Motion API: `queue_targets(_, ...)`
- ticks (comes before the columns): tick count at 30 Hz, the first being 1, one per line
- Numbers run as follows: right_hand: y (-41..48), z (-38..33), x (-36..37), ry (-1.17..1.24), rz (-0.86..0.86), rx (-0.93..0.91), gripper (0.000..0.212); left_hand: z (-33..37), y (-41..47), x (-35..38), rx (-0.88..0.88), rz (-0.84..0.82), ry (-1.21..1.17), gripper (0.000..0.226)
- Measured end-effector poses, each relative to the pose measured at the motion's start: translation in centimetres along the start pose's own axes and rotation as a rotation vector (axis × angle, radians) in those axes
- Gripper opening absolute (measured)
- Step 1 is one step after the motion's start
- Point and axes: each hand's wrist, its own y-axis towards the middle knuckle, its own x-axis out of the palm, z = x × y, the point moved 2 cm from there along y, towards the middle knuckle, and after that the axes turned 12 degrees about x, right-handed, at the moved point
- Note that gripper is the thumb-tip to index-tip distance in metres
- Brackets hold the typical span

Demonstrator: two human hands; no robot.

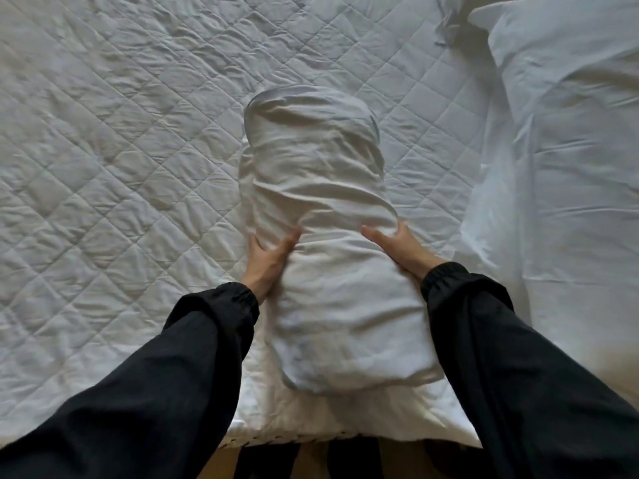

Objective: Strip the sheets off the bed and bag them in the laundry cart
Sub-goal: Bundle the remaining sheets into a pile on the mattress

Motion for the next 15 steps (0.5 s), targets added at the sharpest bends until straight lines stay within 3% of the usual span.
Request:
queue_targets(2, -1.3, -1.2, 0.5, 0.02, 0.025, 0.01, 0.109, -0.6, 0.6, 0.0, -0.009, 0.006, 0.009, 0.112)
queue_targets(5, -1.2, -1.4, 0.9, 0.036, 0.001, 0.017, 0.069, -1.6, 1.0, 0.1, -0.011, 0.018, 0.041, 0.114)
queue_targets(10, 1.0, -1.1, 1.3, 0.037, 0.021, 0.015, 0.112, -3.9, 2.3, 0.2, -0.013, 0.09, 0.071, 0.114)
queue_targets(15, 2.0, -0.4, 1.4, 0.06, 0.043, 0.018, 0.088, -4.4, 2.7, 0.8, 0.007, 0.16, 0.121, 0.124)
